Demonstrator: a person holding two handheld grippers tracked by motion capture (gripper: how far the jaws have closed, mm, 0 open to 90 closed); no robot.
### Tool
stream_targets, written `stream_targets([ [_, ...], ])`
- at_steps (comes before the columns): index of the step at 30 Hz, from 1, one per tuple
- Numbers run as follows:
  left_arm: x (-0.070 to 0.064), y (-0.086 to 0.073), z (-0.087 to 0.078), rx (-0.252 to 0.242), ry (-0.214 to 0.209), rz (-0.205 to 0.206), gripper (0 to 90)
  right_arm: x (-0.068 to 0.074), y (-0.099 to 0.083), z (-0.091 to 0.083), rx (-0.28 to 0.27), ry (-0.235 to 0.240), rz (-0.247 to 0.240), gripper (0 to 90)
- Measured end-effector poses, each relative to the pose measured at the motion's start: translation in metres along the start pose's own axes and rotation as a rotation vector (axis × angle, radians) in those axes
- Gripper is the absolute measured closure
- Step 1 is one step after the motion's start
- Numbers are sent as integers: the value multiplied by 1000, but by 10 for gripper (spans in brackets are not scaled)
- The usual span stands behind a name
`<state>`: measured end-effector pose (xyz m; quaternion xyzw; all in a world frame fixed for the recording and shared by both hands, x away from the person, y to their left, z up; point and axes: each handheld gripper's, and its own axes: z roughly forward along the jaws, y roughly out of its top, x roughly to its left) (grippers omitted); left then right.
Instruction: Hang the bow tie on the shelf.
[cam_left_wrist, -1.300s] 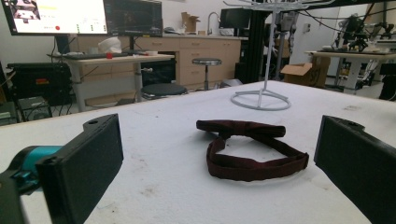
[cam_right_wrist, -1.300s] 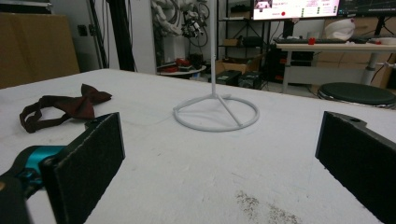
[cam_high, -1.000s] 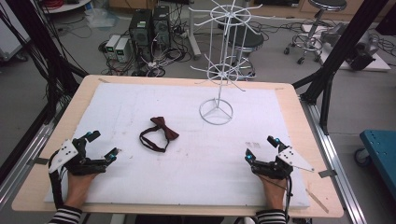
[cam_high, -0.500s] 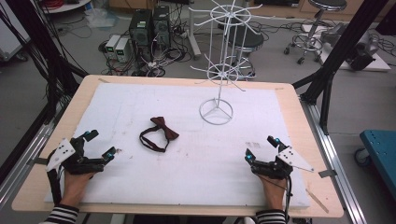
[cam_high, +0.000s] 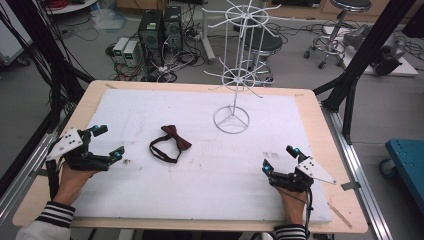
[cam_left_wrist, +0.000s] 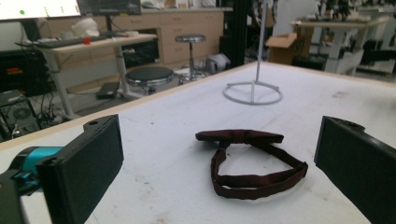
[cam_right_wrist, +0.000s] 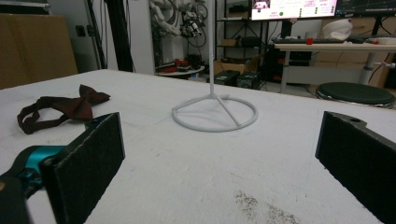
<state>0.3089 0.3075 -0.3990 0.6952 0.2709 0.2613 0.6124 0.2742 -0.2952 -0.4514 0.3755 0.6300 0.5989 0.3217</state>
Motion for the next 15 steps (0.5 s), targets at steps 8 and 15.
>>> stream_targets([
  [8,6,24,20,95,-71,51,17,0,0,0,0,-1,1,6],
  [15,9,35,37,143,-108,78,17,0,0,0,-2,-1,4,6],
])
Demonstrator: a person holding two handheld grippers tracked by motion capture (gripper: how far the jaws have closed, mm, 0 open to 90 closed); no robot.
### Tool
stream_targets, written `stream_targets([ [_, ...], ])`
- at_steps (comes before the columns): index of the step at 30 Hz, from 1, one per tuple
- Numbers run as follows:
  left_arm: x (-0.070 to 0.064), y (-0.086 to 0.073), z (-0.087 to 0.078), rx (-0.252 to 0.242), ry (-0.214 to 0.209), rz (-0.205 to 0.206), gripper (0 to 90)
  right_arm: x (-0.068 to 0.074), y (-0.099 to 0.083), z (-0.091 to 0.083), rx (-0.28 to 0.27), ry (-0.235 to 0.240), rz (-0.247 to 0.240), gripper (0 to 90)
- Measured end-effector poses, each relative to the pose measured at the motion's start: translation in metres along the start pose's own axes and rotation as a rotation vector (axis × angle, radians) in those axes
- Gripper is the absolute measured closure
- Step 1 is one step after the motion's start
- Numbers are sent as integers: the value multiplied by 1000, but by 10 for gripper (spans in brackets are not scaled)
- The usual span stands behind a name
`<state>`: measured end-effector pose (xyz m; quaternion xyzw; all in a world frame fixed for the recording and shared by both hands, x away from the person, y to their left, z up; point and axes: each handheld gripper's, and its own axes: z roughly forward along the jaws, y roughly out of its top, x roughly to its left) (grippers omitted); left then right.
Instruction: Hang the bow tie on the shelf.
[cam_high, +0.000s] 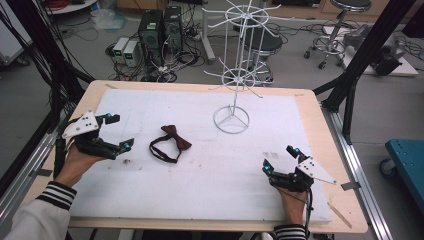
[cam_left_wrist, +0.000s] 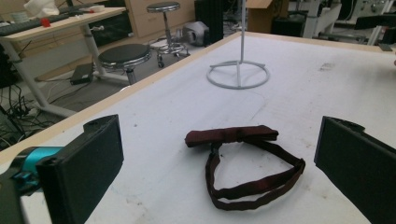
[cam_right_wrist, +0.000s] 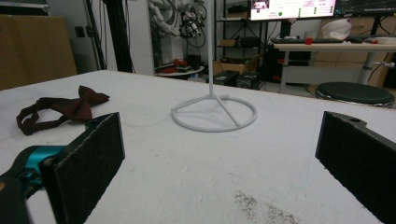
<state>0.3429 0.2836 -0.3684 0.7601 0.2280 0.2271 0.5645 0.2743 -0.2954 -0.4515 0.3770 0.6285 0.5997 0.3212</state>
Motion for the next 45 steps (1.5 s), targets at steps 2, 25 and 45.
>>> stream_targets([
  [2,2,4,4,15,-10,6,17,-1,0,0,-5,-2,-6,6],
  [25,17,39,63,224,-124,101,17,-1,0,0,-1,-1,4,6],
  [45,22,53,115,378,-211,199,17,-1,0,-1,-3,1,6,6],
])
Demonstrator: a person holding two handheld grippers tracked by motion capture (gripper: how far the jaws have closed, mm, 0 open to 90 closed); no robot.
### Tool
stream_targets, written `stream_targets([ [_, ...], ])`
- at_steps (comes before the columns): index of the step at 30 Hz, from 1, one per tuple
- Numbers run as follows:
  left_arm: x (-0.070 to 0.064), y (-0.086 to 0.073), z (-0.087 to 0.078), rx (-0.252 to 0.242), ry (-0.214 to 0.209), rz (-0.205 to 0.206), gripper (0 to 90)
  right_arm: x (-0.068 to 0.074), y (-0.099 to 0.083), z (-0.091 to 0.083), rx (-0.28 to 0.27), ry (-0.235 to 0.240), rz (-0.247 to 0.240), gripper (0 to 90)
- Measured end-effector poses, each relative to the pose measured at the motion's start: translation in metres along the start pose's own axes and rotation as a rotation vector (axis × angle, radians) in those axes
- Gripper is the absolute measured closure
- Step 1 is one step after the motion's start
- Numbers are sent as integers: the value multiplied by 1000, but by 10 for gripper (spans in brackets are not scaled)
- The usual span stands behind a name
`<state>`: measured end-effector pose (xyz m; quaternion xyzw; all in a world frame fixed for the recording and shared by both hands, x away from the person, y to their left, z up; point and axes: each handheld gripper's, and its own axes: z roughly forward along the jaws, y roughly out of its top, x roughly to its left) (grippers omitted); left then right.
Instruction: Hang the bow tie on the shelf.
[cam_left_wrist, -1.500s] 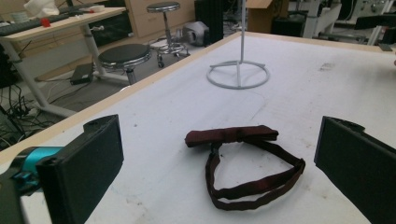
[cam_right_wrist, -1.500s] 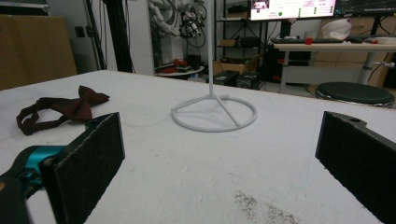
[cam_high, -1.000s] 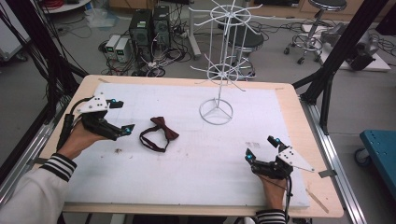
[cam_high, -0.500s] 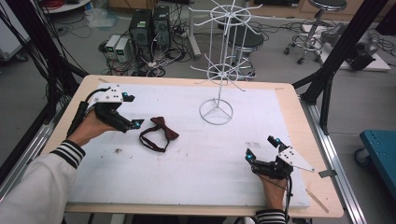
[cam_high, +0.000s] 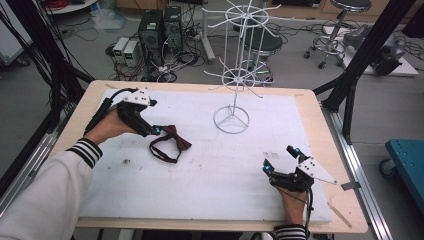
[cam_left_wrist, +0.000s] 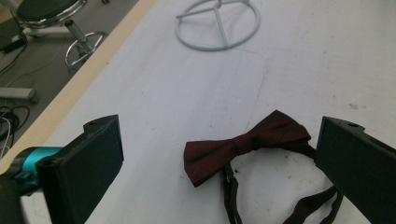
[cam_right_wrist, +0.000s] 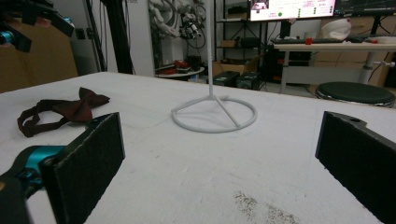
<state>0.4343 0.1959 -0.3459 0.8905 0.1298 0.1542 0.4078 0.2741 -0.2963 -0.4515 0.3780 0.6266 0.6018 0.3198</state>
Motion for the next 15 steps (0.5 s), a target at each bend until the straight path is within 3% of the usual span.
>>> stream_targets([
  [15,3,-14,35,124,-27,30,17,-1,0,0,-10,-4,-1,6],
])
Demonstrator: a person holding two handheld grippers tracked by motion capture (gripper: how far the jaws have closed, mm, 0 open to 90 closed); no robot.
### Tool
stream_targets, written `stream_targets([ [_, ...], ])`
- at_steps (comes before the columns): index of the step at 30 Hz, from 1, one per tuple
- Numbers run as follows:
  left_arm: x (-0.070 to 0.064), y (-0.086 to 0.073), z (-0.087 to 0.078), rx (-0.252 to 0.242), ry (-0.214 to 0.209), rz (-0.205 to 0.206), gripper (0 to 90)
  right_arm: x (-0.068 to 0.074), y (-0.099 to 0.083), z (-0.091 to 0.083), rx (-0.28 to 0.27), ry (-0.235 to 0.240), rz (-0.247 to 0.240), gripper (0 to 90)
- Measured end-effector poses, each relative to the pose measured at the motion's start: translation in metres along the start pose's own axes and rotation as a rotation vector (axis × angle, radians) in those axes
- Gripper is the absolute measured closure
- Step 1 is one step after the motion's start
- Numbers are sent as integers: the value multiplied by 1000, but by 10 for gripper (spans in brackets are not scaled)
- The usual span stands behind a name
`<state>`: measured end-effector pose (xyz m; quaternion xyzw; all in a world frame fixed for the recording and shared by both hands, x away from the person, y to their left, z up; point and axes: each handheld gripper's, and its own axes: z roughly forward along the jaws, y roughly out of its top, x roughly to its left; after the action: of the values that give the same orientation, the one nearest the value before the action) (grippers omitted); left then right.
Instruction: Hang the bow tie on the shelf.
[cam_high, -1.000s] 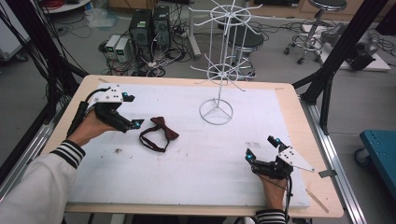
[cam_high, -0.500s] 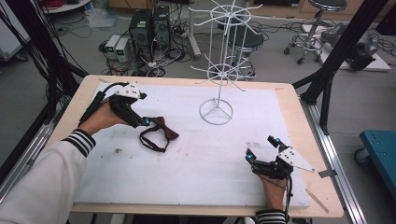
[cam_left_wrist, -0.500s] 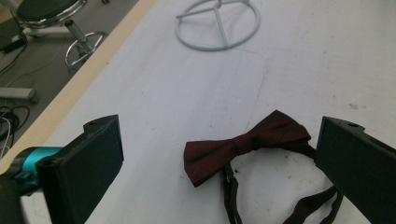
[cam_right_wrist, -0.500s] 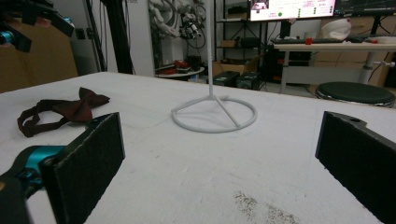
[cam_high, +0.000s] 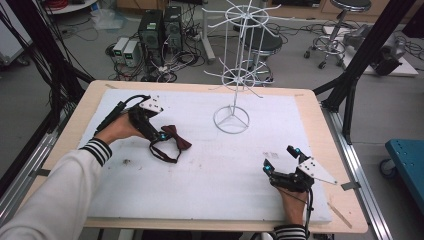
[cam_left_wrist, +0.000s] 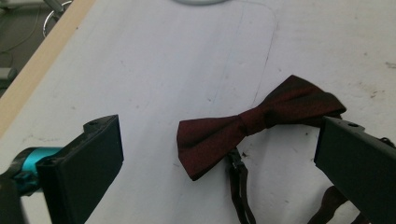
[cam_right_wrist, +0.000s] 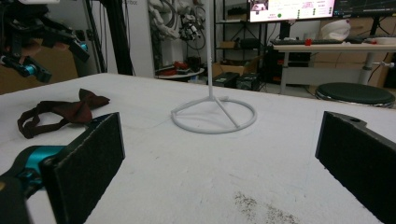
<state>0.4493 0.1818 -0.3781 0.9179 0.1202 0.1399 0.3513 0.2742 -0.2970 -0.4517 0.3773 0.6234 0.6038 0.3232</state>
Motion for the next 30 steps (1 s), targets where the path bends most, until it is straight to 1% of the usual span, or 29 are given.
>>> stream_targets([
  [1,0,-1,3,11,-4,2,18,0,0,0,-1,0,1,6],
  [3,1,-1,5,16,-4,5,18,0,0,0,0,1,3,6],
  [5,1,-3,12,41,-9,17,18,0,0,0,0,0,3,6],
  [6,1,-3,12,41,-9,17,18,0,0,0,0,1,3,6],
  [8,0,-6,20,72,-16,19,18,1,0,0,-5,-2,-2,6],
  [9,0,-6,20,72,-16,19,18,1,0,0,-5,-2,-2,6],
  [11,0,-6,27,84,-24,29,22,0,0,0,-5,0,0,6],
  [13,0,-7,28,87,-30,36,82,0,0,-1,-4,1,0,6],
  [14,0,-7,29,87,-35,38,82,0,0,-1,-5,1,2,6],
  [15,0,-8,30,91,-37,42,101,0,0,-1,-6,2,1,6],
  [16,1,-8,31,101,-33,39,102,0,0,0,-6,3,2,6],
  [19,2,-9,32,107,-32,43,124,0,0,0,-6,4,2,6],
  [20,3,-10,32,110,-27,38,151,0,0,0,-7,4,2,6],
  [22,3,-11,32,109,-26,34,175,0,0,0,-7,4,3,6],
  [23,3,-10,32,116,-25,46,198,0,0,0,-6,5,3,6],
  [26,2,-10,33,116,-26,48,260,0,0,-1,-6,5,4,6],
  [28,1,-10,34,135,-30,62,296,0,0,0,-6,4,2,6],
  [30,0,-10,35,146,-24,65,297,0,0,0,-6,4,2,6],
])
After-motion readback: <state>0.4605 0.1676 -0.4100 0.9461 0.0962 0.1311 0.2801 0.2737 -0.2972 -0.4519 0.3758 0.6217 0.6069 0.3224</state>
